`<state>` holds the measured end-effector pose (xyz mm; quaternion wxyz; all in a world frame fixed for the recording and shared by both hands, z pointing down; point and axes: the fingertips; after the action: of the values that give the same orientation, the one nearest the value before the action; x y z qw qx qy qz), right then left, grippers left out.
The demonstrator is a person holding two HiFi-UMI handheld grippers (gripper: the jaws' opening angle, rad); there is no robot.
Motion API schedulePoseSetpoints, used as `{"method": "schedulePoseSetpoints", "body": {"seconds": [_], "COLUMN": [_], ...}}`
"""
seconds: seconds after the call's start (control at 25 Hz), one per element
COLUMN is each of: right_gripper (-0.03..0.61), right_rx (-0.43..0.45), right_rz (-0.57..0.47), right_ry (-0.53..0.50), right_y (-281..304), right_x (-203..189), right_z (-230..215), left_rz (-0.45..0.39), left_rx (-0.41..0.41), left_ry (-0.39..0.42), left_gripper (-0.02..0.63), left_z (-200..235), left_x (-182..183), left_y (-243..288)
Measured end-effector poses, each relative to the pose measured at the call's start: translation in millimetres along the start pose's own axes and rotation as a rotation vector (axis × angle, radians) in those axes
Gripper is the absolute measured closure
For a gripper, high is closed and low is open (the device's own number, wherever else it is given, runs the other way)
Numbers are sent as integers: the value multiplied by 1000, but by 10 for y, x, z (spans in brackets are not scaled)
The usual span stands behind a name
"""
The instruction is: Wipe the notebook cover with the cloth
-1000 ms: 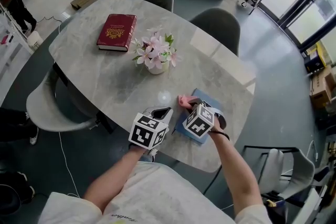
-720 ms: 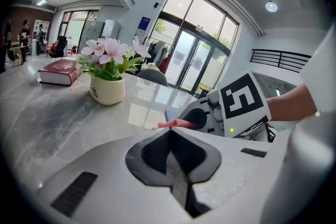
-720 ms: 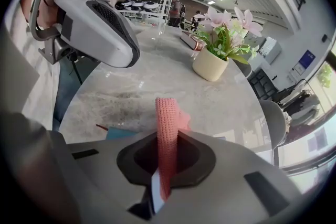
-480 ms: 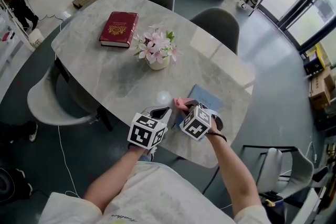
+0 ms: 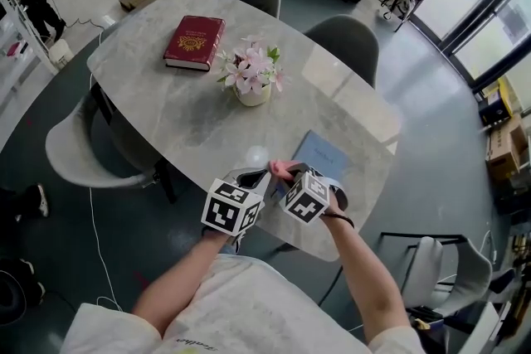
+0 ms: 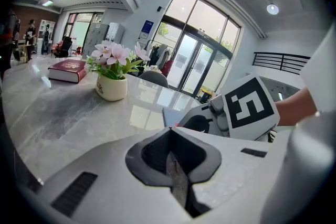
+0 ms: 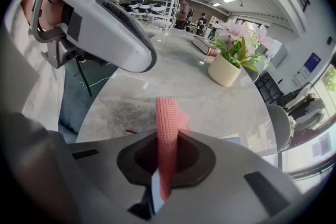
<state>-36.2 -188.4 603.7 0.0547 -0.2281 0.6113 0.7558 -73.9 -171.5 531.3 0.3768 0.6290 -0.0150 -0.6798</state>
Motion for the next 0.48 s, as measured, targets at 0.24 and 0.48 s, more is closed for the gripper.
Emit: {"method": "schedulePoseSetpoints", "body": {"seconds": [0.24, 0.48], "right_gripper": [564, 563], "right_rx": [18, 30], "right_rz": [-6, -15], "right_ry": [-5, -14], "right_y": [-28, -69], "right_x": [-18, -31], "right_z": [193, 369], "left_rz": [-8, -11], "left_rx": [8, 20], "left_ry": [-5, -4], "left_gripper": [606, 606], "left_z": [-62, -104], "left_x": [-41, -82], "left_y": [-86, -190]}}
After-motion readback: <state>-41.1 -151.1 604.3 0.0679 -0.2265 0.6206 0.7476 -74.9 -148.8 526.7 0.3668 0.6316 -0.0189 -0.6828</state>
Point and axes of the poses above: the fingertips, and each gripper's own axes: y forward along the fingers, z to its left, x out of its top, and after that the axes turned 12 degrees about y, right-handed
